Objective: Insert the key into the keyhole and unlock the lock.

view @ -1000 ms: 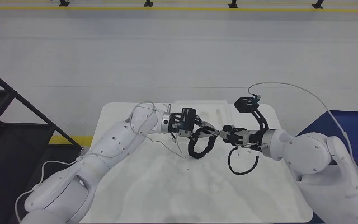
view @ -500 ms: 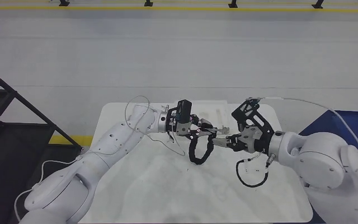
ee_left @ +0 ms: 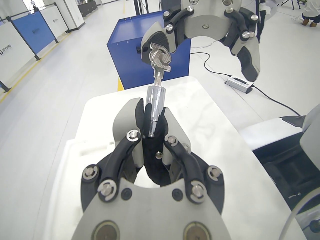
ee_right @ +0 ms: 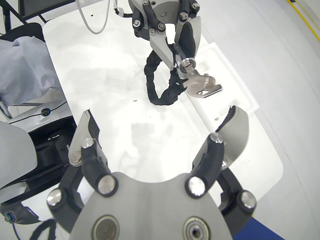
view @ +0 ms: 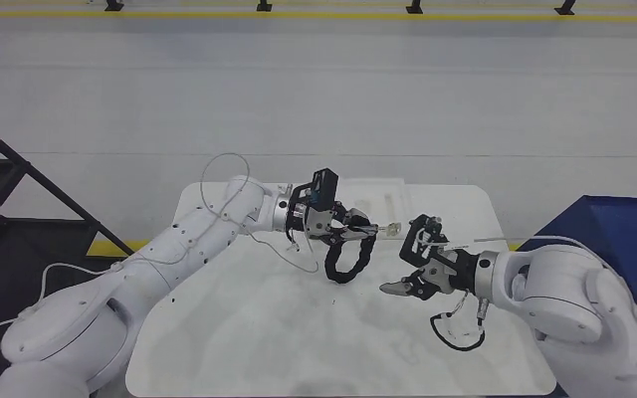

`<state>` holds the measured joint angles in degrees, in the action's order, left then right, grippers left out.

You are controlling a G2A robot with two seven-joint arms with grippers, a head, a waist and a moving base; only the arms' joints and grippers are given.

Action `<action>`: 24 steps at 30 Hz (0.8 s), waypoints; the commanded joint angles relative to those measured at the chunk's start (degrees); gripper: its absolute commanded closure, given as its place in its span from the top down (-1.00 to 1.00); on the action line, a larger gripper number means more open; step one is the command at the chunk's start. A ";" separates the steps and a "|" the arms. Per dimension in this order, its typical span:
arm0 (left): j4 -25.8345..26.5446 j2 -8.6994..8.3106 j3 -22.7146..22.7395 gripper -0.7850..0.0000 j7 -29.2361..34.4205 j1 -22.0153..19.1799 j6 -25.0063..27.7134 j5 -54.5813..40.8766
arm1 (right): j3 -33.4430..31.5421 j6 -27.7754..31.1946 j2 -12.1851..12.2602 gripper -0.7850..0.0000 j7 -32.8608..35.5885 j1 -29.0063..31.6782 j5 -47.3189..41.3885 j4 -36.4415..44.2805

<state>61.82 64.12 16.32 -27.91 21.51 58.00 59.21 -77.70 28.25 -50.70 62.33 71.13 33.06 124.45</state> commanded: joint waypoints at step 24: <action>8.73 -5.06 -4.86 -1.00 26.03 -4.90 0.00 -23.91 | -0.04 23.50 0.61 1.00 -20.44 -1.37 24.63 -0.87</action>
<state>70.78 58.94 11.57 -2.08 16.57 58.00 35.69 -77.94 50.27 -50.12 42.87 69.88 55.61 123.37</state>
